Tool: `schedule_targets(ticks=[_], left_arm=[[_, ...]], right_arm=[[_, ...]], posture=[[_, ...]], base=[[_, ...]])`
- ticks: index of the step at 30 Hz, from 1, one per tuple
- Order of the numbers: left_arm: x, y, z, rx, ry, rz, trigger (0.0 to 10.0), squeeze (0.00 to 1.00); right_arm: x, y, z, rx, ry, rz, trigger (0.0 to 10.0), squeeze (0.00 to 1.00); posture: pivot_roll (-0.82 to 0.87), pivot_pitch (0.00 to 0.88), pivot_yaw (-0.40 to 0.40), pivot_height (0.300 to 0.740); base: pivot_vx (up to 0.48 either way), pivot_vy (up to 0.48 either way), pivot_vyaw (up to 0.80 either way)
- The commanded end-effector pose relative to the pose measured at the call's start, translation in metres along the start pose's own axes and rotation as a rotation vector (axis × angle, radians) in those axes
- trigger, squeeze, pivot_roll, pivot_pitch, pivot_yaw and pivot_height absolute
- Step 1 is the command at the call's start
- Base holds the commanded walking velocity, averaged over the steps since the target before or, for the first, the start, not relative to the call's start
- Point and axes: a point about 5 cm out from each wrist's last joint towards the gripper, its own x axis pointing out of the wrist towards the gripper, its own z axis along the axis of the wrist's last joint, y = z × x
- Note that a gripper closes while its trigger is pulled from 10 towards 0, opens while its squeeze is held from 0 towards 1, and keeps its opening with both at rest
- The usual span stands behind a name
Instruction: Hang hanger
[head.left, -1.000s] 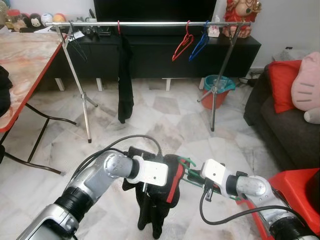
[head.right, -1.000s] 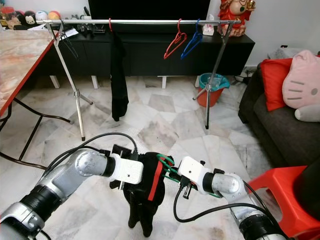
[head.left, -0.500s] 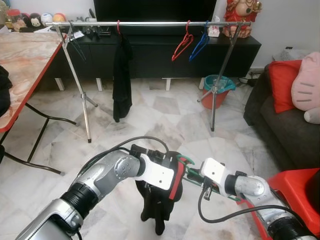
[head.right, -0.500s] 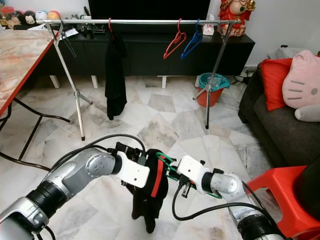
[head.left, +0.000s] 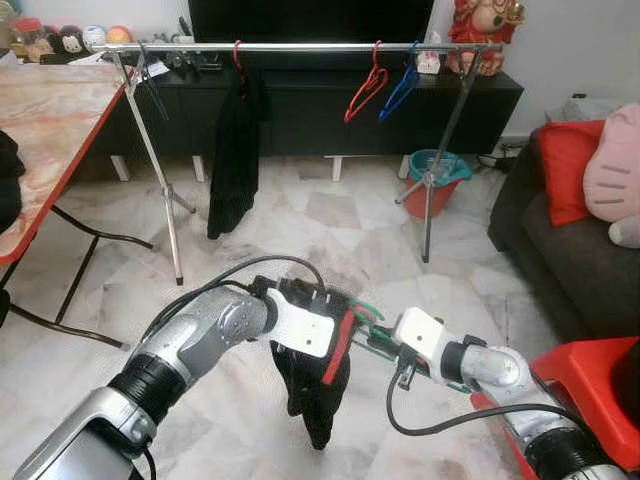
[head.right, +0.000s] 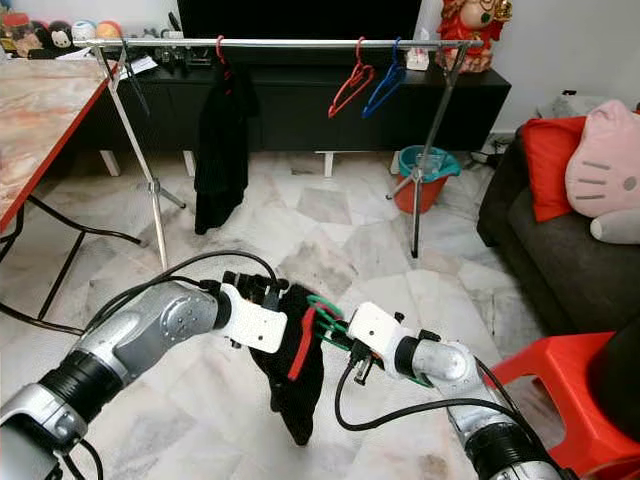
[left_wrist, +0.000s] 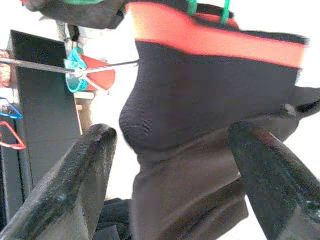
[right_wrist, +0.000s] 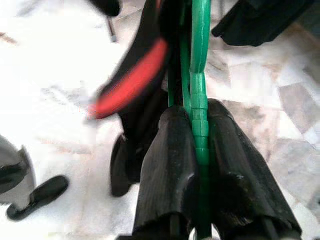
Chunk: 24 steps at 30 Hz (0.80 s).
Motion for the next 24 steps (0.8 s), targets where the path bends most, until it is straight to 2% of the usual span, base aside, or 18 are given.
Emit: schedule_targets(ticks=[1, 5, 11, 15, 17, 22, 23, 24], left_arm=[[0.002, 0.003, -0.001, 0.007, 0.021, 0.007, 10.0, 0.0], [0.001, 0.002, -0.003, -0.019, 0.033, 0.042, 10.0, 0.0], [-0.002, 0.006, -0.007, -0.037, 0.052, 0.088, 10.0, 0.0], [-0.008, 0.015, -0.017, -0.083, 0.11, 0.194, 10.0, 0.0], [-0.016, 0.022, -0.027, -0.141, 0.169, 0.298, 10.0, 0.0], [-0.02, 0.021, -0.032, -0.198, 0.195, 0.364, 10.0, 0.0], [-0.017, 0.017, -0.032, -0.278, 0.183, 0.409, 10.0, 0.0], [-0.017, 0.017, -0.032, -0.278, 0.183, 0.409, 10.0, 0.0]], right_arm=[[-0.001, -0.018, 0.015, -0.006, -0.072, -0.119, 0.0, 0.0], [0.0, -0.026, 0.021, 0.013, -0.105, -0.218, 0.0, 0.0], [0.002, -0.021, 0.02, 0.023, -0.111, -0.241, 0.0, 0.0], [-0.001, -0.027, 0.017, 0.04, -0.106, -0.335, 0.0, 0.0], [-0.005, -0.034, 0.013, 0.048, -0.078, -0.42, 0.0, 0.0], [-0.009, -0.046, 0.011, 0.09, -0.05, -0.54, 0.0, 0.0], [-0.01, -0.054, 0.013, 0.147, -0.061, -0.603, 0.0, 0.0], [-0.01, -0.054, 0.013, 0.147, -0.061, -0.603, 0.0, 0.0]], posture=[[0.09, 0.0, -0.034, 0.732], [0.09, 0.0, -0.027, 0.732], [0.09, 0.0, -0.014, 0.732], [0.08, 0.0, -0.007, 0.732], [0.08, 0.0, -0.006, 0.732], [0.09, 0.0, -0.01, 0.732], [0.09, 0.0, -0.009, 0.732], [0.09, 0.0, -0.009, 0.732]], base=[[0.0, 0.0, 0.0], [0.0, 0.0, 0.0], [0.0, 0.0, 0.0], [0.0, 0.0, 0.0], [0.0, 0.0, 0.0], [0.0, 0.0, 0.0], [0.0, 0.0, 0.0], [0.0, 0.0, 0.0]])
